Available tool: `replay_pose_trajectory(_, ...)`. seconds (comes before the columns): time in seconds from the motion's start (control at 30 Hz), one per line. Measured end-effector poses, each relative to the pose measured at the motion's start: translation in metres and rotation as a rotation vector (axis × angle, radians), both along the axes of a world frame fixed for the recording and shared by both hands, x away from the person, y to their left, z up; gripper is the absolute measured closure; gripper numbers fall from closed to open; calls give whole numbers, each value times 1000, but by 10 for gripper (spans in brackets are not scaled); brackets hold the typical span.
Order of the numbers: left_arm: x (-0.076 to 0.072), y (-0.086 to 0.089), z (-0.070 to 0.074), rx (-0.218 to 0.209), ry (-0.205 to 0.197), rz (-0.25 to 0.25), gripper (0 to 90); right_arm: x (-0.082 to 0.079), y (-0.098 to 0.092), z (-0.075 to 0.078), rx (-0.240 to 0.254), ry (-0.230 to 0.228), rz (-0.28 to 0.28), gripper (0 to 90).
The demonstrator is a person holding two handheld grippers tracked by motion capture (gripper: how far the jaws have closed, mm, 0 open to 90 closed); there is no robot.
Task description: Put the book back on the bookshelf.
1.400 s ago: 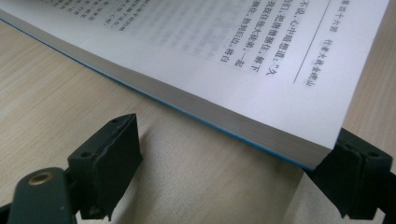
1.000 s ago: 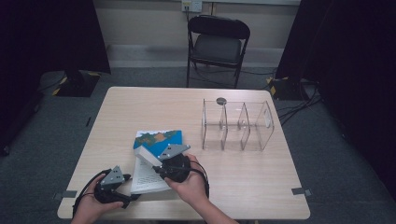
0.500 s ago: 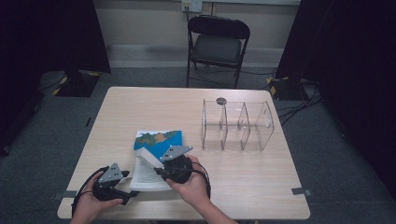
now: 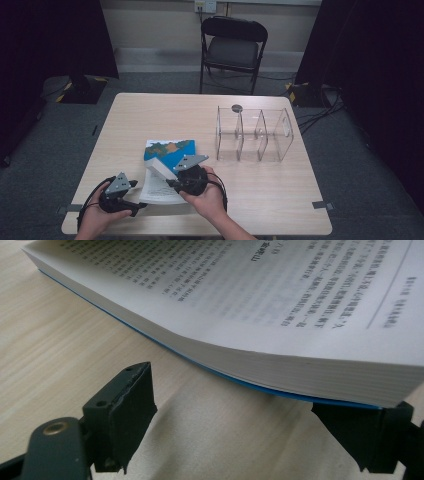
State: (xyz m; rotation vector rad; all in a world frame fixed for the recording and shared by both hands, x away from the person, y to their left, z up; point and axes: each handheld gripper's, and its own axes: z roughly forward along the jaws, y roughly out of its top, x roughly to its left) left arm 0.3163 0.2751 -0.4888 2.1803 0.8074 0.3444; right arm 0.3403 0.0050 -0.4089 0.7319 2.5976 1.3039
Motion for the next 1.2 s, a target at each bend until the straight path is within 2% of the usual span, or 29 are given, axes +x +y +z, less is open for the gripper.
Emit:
replay_pose_trajectory(0.1,2,1,0,-1,1,-5,172,0,0,1,0,0,0,774)
replay_pose_trajectory(0.17,2,0,0,9,8,-6,214,1,0,1,-3,0,2,774)
replay_pose_trajectory(0.2,2,0,-1,10,2,-7,213,1,0,1,-1,1,1,773)
replay_pose_trajectory(0.27,4,0,-2,7,13,4,207,1,0,1,-5,5,1,773)
replay_pose_trajectory(0.47,6,0,-2,-8,-10,18,189,2,0,2,-4,14,5,773)
replay_pose_trajectory(0.6,9,1,-1,-9,1,12,174,2,-1,3,-3,17,7,774)
replay_pose_trajectory(0.67,12,0,-1,-6,-15,14,164,2,-1,4,-4,19,7,774)
replay_pose_trajectory(0.7,14,0,0,-19,-5,20,156,2,-1,5,-4,21,7,774)
replay_pose_trajectory(0.73,15,1,0,-53,-5,25,159,2,-2,5,-2,25,9,773)
replay_pose_trajectory(0.8,18,0,3,-54,-31,36,156,2,-3,6,-5,30,14,773)
replay_pose_trajectory(0.87,20,-1,7,-60,-45,10,147,2,-5,9,1,39,15,774)
replay_pose_trajectory(1.03,21,-6,18,-55,-79,-10,147,3,-8,15,-9,52,27,774)
replay_pose_trajectory(1.07,21,-9,27,-74,-89,-26,148,2,-9,18,-18,65,44,774)
replay_pose_trajectory(1.1,21,-12,32,-56,-91,-42,148,2,-10,20,-18,69,54,773)
replay_pose_trajectory(1.2,21,-15,35,-50,-106,-57,148,1,-11,27,-28,82,68,774)
